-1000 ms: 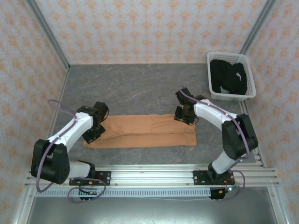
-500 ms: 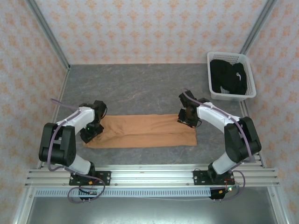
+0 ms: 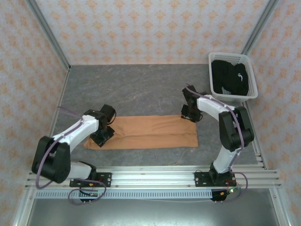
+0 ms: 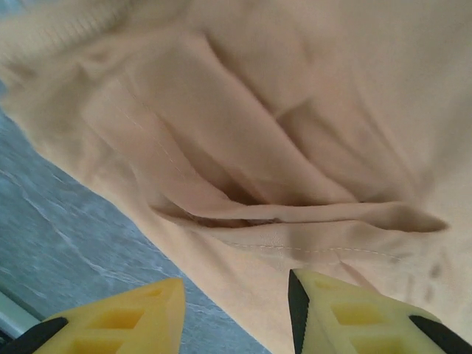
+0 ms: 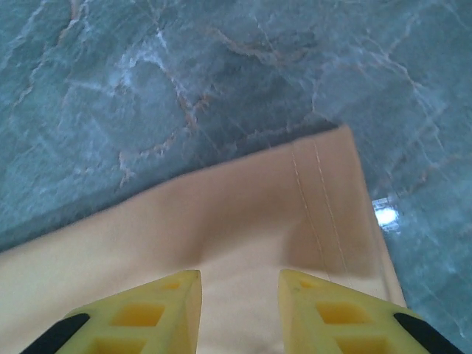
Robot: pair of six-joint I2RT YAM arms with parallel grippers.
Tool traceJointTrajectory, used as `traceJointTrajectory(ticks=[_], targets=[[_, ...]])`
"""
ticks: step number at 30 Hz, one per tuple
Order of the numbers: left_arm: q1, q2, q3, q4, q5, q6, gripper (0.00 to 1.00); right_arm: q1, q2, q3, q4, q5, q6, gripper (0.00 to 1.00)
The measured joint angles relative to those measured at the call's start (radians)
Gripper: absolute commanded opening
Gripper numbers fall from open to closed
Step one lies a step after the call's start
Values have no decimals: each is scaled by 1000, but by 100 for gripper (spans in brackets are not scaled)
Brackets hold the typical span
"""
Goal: Fold and stack the t-shirts
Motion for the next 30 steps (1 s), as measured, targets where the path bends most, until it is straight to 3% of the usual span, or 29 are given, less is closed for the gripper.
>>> traceJointTrajectory(ticks=[3,10,13,17,21,24,30], targets=[[3,115,36,41,3,-16,30,-1,87,64,-26,10,-24,25],[65,369,272,45,-27,50,28,-34,109,80,-75,34,14,24],[87,551,512,19,-45,126,28,-44,81,40,-85,49,54,23],[87,855,988,-24,-50,222,29,-21,2,-64,-85,71,172,23],[64,1218,1614,-34,8,282,30,76,-130,-229,-35,40,372,23],[32,1439,1986,8,69,280,32,199,-167,-277,6,4,529,23],[4,1476,1984,222,159,231,43,392,-108,-214,55,-60,769,28]])
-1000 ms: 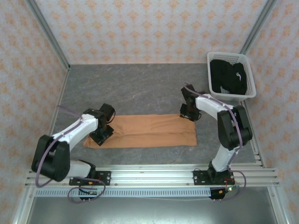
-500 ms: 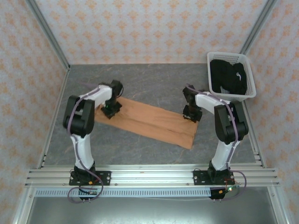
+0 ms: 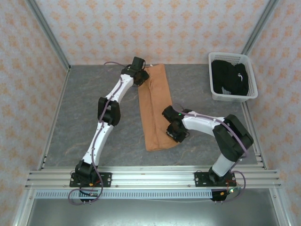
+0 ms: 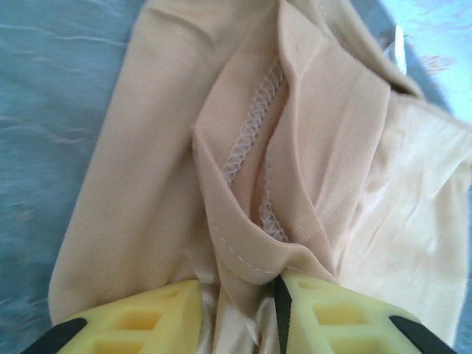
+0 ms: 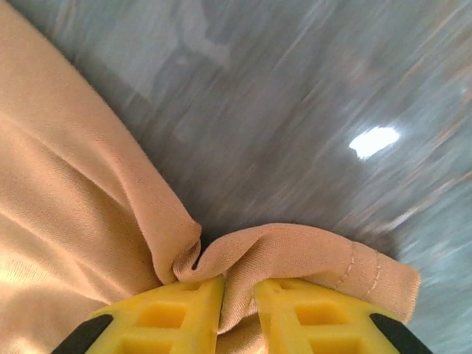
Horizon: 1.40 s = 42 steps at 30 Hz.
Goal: Fold and stack the t-shirts
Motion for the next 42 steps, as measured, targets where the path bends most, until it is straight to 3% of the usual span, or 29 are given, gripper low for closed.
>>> traceJointTrajectory(ticks=[6,10,14,19,22,26,32,36,42], targets=[[3,-54,-27,-29,-43,82,56,18,1,31,-29,2,63,47],[4,-251,-183,-126,-109,160,57,-30,-93,32,-120,20,25,54],[5,-649,-613,-127,-92,185,55,-132,-282,31,-154,34,-101,53],[-11,-1050,-1175,-95,116,190,54,-197,-400,-50,-127,13,-350,53],[-76,-1141,-1475,-79,257,189,56,-200,-384,-111,-116,-71,-459,53],[-240,-1172,-1785,-31,393,109,57,-200,-336,-125,-106,-147,-549,54],[-364,-1204,-1881,82,439,-11,55,-200,-256,-128,-68,-206,-621,53],[-370,-1206,-1915,165,439,-56,50,-200,-244,-143,-42,-225,-633,50],[-370,-1184,-1916,171,442,-114,33,-200,-228,-179,16,-249,-620,45]])
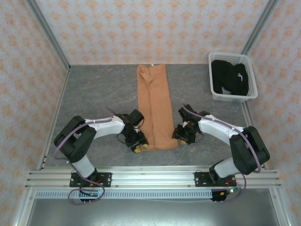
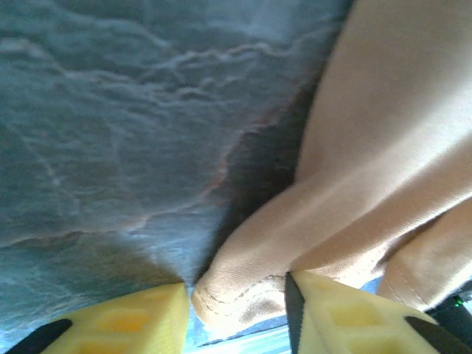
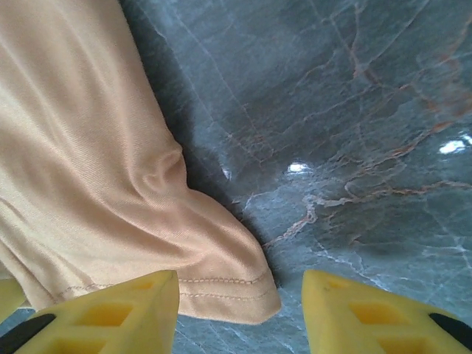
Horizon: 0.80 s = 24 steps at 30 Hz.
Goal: Fold and stack the t-shirts
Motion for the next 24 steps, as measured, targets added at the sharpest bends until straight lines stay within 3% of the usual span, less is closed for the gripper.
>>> traceJointTrajectory(ticks=[9,12,16,24], targets=[[0,27,21,-9,5,-46,13,11,47,-27,54,-23,71,40],[-12,30,21,43,7,-49,1,23,51,-23,41,4,100,21],[-23,32,17,117,-1,-49,0,26,56,-16,6,37,142,0],[-25,-29,-60,151,-5,-18,0,76,57,-11,12,-15,201,0]])
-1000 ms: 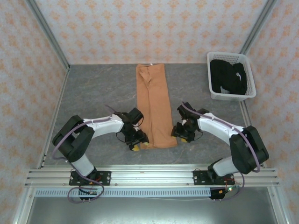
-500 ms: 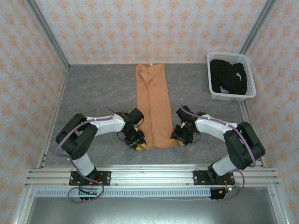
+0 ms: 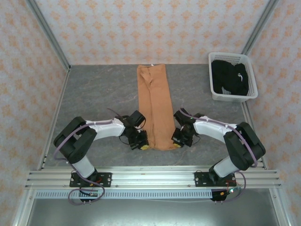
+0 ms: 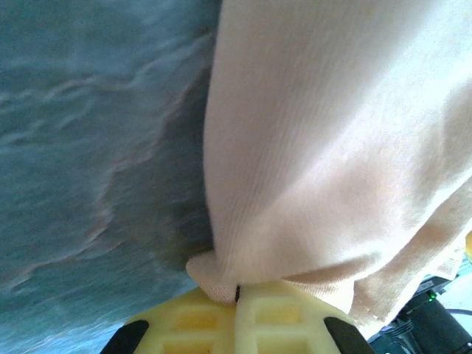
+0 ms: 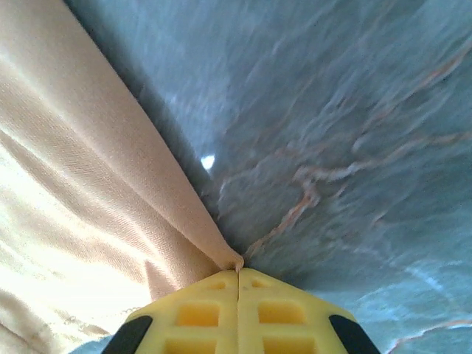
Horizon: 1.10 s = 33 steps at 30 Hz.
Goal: Fold and stack the t-shirts
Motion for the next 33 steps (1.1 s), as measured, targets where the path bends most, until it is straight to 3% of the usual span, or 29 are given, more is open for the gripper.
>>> traceJointTrajectory(ticks=[8,13,19,24,33], targets=[[-15,-177,-148,-54,-34,-26,0,54,-41,-36,-46,-89,45,0],[-19,-258,-146,-104,-70,-66,0,53,-76,1,-97,-92,60,0],[-12,-244,64,-200,-124,-65,0,10,-82,178,-183,-45,52,0],[62,-197,254,-245,-161,-46,0,-64,-71,311,-235,1,42,0],[203,51,525,-297,-175,16,0,-146,195,627,-258,38,5,0]])
